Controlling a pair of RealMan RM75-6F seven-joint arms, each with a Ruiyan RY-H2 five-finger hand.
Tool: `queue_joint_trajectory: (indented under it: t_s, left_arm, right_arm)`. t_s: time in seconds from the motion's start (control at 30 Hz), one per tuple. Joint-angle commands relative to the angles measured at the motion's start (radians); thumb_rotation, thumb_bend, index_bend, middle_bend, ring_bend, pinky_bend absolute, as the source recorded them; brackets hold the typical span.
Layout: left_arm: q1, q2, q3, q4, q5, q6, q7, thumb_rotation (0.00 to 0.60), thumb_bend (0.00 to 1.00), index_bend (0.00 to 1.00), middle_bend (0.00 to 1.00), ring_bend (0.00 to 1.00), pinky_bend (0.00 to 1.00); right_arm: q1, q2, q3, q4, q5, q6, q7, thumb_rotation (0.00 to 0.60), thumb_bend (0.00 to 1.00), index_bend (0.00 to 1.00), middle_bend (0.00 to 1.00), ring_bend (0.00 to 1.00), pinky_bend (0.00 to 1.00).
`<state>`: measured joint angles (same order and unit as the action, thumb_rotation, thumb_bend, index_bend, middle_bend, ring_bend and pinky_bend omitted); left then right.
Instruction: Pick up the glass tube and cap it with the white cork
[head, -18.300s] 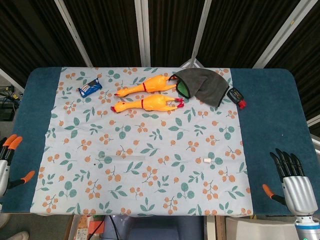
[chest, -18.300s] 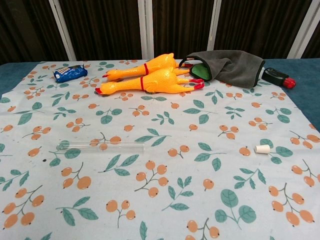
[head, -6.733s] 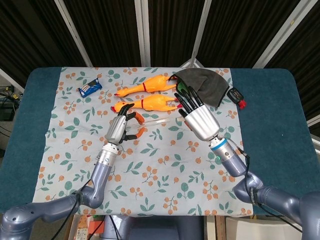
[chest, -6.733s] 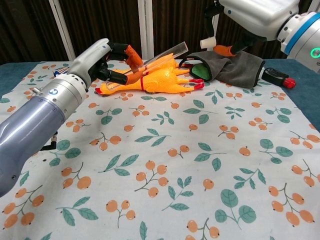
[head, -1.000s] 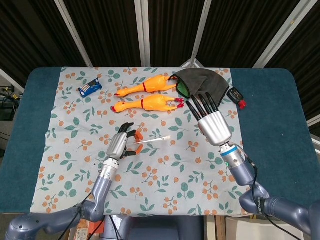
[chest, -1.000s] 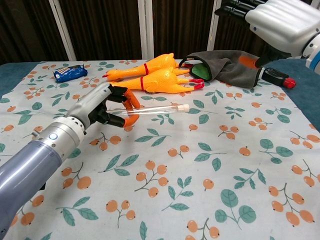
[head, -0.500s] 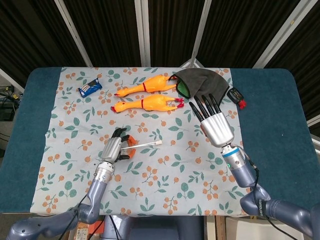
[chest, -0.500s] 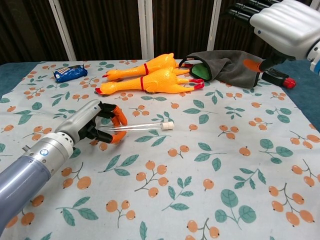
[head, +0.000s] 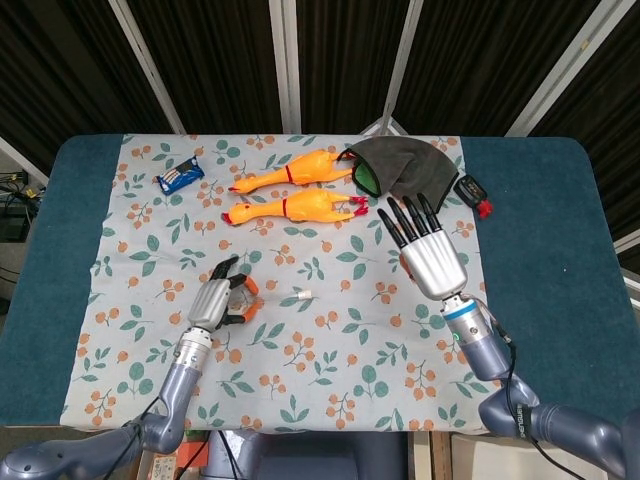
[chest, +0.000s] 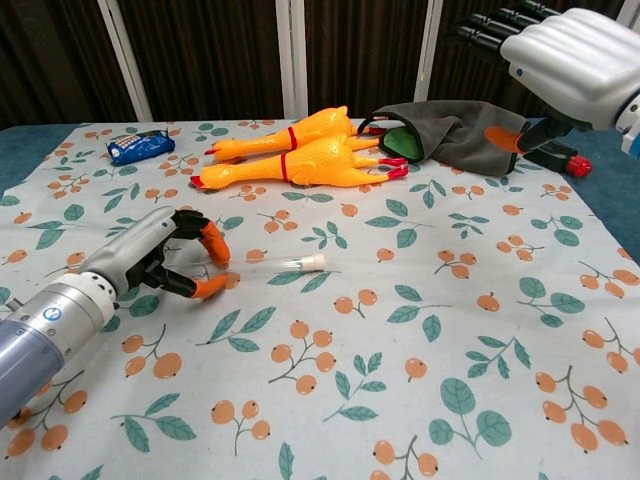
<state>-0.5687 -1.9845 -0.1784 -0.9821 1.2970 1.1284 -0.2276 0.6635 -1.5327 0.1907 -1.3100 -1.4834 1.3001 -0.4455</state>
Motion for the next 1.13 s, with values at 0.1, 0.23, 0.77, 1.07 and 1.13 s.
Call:
queue_joint_trajectory:
  t_s: [0.1,0.23,0.77,1.07,1.13]
  left_arm:
    - [0.023,0.057,-0.003,-0.064,-0.014,0.002,0.044,0.6,0.3,0.44,0.26,0.0,0.0]
    - [0.036,0.111,-0.008,-0.125,-0.023,0.007,0.095,0.6,0.27,0.4,0.21,0.0,0.0]
    - [0.159,0.505,0.007,-0.579,-0.007,0.165,0.365,0.6,0.19,0.08,0.07,0.0,0.0]
    - [0.312,0.702,0.106,-0.767,0.046,0.303,0.37,0.6,0.19,0.08,0.07,0.0,0.0]
    - [0.344,0.733,0.134,-0.784,0.069,0.333,0.365,0.6,0.19,0.08,0.07,0.0,0.0]
  right_arm:
    - [-0.011,0.012,-0.002,-0.025,-0.001,0.009,-0.008,0.6,0.42,0.02,0.0,0.0,0.0]
    - [-0.032,0.026,-0.005,-0.059,0.01,0.02,-0.017,0.6,0.42,0.02,0.0,0.0,0.0]
    - [-0.298,0.245,-0.081,-0.407,0.183,0.116,0.143,0.6,0.35,0.0,0.0,0.0,0.0]
    - [-0.451,0.373,-0.187,-0.44,0.11,0.203,0.285,0.6,0.35,0.0,0.0,0.0,0.0]
    - [-0.48,0.391,-0.204,-0.434,0.092,0.225,0.31,0.6,0.35,0.0,0.0,0.0,0.0]
